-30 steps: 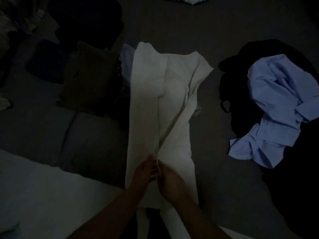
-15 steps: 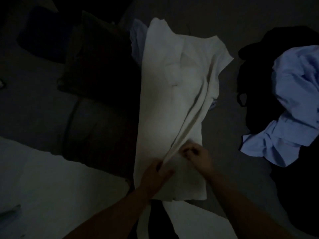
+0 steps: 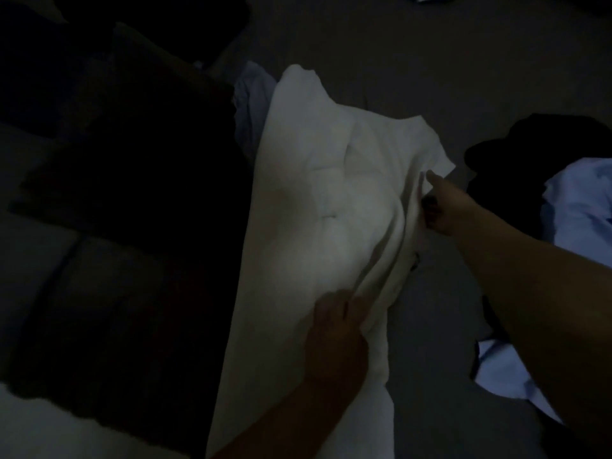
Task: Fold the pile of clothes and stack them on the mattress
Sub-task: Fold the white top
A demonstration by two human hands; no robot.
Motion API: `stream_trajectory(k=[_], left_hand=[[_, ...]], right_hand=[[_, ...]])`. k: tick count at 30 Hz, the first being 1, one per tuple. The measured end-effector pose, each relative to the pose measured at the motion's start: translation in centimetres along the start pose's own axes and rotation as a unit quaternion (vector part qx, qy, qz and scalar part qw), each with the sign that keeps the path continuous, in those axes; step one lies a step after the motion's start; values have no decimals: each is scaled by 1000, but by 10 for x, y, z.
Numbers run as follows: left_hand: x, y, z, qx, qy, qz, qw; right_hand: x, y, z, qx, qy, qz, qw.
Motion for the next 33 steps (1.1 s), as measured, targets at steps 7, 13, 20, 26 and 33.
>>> stream_trajectory(k=[7,13,20,26,33], left_hand=[[-18,-4,7,-141,45,28,989],[-62,-24,21,-224,36,-41,973],[-83,-38,33,-266,-5,-14,964],[-89,-66,21,-229,27,-71,970],[-93,-96,20,-207,-6,-102,973]], right_hand=[[5,-30,39,23,-75,-34,996],[62,10,130,-211,104,-9,972],[117,65,164,-338,220,153,902],[78,10,96,-311,370,-18,875],[127,16,69,-321,452,147,819]])
Point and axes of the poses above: each hand's wrist, its own y-axis away from the middle knuckle, its own x-axis out of the palm, z = x × y, the point moved 2 cm from there along -y, towards the middle knuckle, and after that the axes turned 11 degrees about y, right-handed, at the moved point
